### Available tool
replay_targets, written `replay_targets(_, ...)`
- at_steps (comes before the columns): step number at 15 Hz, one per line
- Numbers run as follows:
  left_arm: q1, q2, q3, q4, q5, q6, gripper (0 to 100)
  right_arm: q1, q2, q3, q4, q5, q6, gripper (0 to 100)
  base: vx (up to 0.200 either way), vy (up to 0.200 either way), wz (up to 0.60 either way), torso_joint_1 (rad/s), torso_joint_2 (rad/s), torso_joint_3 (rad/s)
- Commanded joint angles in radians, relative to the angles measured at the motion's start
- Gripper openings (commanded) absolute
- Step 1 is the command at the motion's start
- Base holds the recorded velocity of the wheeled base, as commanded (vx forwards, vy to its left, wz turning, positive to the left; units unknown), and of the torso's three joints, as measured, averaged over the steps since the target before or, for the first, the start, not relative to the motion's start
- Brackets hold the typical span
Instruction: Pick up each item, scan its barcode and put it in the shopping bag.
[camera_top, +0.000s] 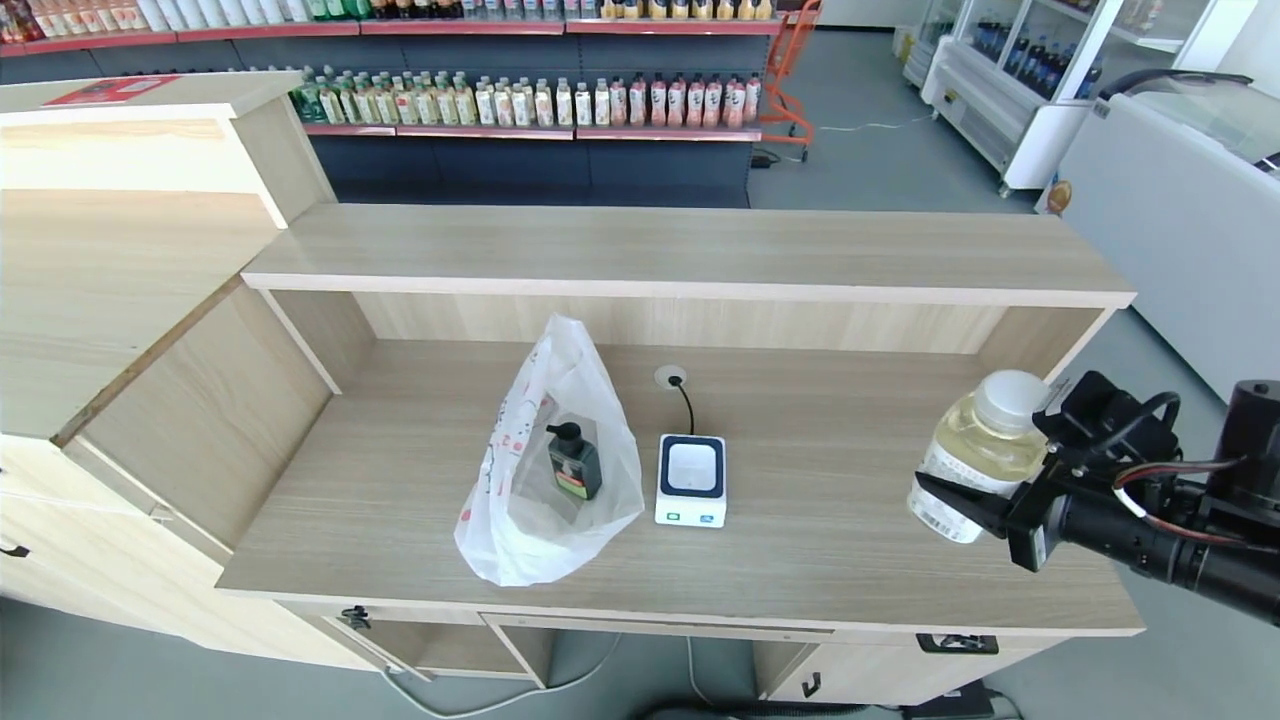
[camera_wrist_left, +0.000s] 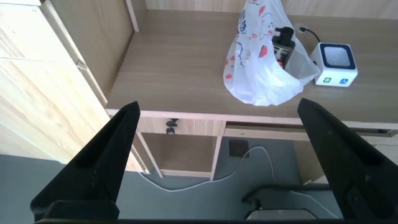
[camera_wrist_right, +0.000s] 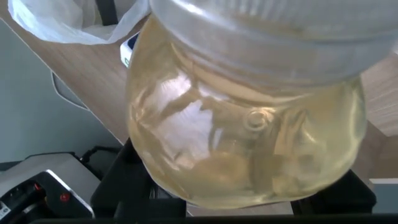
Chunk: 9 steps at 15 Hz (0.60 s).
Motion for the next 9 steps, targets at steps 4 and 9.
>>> replay_targets(4, 0.0, 0.0, 0.0, 0.0, 0.0, 0.001, 100, 0.003, 0.05, -0.014, 0.0, 0.037, 0.005, 0, 0.2, 0.0, 0.0, 0.001, 0.0, 0.002)
replay_targets(9, 0.0, 0.0, 0.0, 0.0, 0.0, -0.002, 100, 0.005, 0.09, -0.017, -0.046, 0.056, 0.01, 0, 0.2, 0.0, 0.0, 0.008, 0.0, 0.001)
